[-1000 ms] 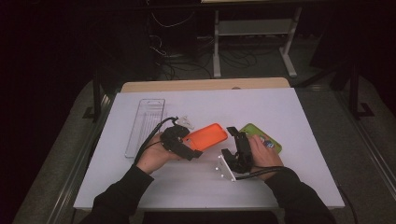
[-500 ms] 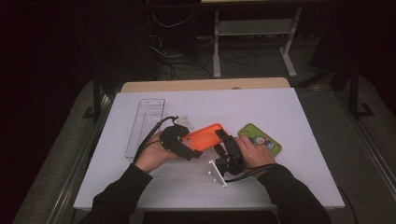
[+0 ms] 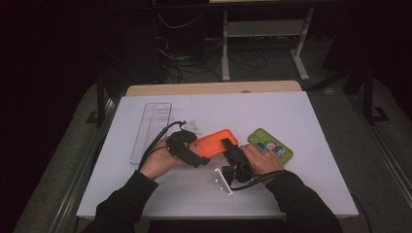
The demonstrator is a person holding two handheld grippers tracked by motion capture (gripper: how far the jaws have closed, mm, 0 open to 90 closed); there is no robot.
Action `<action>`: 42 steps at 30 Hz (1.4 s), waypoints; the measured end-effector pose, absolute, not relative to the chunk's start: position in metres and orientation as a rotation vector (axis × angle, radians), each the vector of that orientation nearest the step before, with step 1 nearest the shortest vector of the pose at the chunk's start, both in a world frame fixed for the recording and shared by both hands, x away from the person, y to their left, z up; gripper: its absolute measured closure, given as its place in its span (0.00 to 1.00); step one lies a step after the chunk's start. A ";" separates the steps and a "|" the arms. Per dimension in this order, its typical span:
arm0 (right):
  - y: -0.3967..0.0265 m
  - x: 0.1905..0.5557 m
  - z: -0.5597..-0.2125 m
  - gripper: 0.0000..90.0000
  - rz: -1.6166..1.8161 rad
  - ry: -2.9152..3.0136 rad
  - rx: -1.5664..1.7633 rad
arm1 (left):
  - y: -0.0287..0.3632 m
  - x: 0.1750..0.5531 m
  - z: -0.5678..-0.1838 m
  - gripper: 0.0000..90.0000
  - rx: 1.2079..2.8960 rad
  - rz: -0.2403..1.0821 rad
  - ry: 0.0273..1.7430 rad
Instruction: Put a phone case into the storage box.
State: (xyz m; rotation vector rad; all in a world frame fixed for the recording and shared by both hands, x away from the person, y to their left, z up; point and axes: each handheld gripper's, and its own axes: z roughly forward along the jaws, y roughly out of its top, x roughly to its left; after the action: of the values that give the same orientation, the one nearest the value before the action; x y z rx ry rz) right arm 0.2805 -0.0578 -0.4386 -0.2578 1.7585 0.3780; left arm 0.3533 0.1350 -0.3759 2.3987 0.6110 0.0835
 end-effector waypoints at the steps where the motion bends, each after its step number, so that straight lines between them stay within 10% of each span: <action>1: -0.058 0.280 -0.439 0.66 0.379 1.756 -0.258 | 0.134 0.353 -0.377 0.18 2.379 0.078 0.630; 11: -0.058 0.278 -0.438 0.84 0.383 1.756 -0.277 | 0.135 0.354 -0.377 0.18 2.403 0.077 0.613; 42: -0.074 0.285 -0.427 0.87 0.449 1.852 -0.128 | 0.161 0.355 -0.368 0.00 2.326 0.086 0.579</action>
State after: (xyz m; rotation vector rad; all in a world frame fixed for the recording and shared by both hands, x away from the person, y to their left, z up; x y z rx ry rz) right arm 0.2851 -0.0742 -0.4266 -0.1285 1.8524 0.4487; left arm 0.3554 0.1612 -0.3684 2.3259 0.5794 0.0861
